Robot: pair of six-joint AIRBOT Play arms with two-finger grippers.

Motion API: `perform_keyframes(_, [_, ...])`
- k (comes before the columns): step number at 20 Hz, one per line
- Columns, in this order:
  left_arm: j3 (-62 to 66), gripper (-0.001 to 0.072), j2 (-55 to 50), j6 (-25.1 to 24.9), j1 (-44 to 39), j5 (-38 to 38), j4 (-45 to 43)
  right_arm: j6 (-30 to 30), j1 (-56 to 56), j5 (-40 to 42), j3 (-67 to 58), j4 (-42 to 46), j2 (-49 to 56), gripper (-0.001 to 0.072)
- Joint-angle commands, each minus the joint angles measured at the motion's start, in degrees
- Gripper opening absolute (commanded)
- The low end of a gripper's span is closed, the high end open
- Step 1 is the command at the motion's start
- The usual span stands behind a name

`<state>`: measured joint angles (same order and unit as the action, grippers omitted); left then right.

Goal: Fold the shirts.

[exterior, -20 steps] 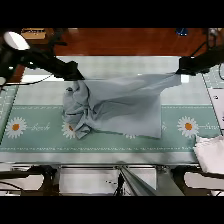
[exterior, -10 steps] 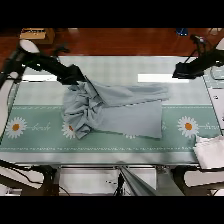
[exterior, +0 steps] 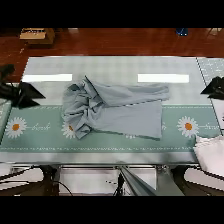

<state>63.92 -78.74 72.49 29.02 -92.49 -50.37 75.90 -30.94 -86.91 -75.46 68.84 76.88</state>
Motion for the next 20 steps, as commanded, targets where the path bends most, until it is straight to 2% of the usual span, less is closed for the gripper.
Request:
perform_keyframes(1, [-18.4, 0.0598, 3.7, -2.9, 4.4, 7.2, 2.0, -4.7, -4.3, 1.0, 11.9, -10.1, -3.9, 0.0471])
perform_keyframes(4, [-24.5, 0.0598, 3.0, -5.6, 2.3, 16.5, 5.0, -5.3, -4.3, 4.2, 16.1, -10.2, -6.1, 0.0471])
perform_keyframes(7, [-25.3, 0.0598, 1.4, -5.9, -1.6, 24.3, 6.5, -5.3, -4.3, 5.8, 16.6, -10.3, -7.6, 0.0471])
perform_keyframes(12, [-25.2, 0.0590, -4.8, -6.1, -10.2, 33.2, 14.3, -5.3, -4.3, 6.0, 16.6, -10.3, -10.1, 0.0471])
perform_keyframes(14, [-25.1, 0.0092, -5.6, -6.5, -11.7, 34.9, 16.9, -5.3, -4.4, 6.0, 16.6, -10.0, -11.7, 0.0471])
perform_keyframes(15, [-25.0, 0.0029, -5.5, -6.5, -11.8, 35.1, 17.0, -5.3, -4.4, 6.0, 16.6, -8.8, -12.4, 0.0471])
perform_keyframes(18, [-24.9, 0.0029, -4.9, -7.6, -11.0, 32.3, 17.0, -4.1, -4.4, 4.5, 18.3, -3.1, -12.9, 0.0478])
perform_keyframes(20, [-24.9, 0.0028, -3.8, -9.9, -10.7, 29.9, 17.0, -3.5, -4.3, 3.3, 24.0, -4.9, -12.9, 0.0478])
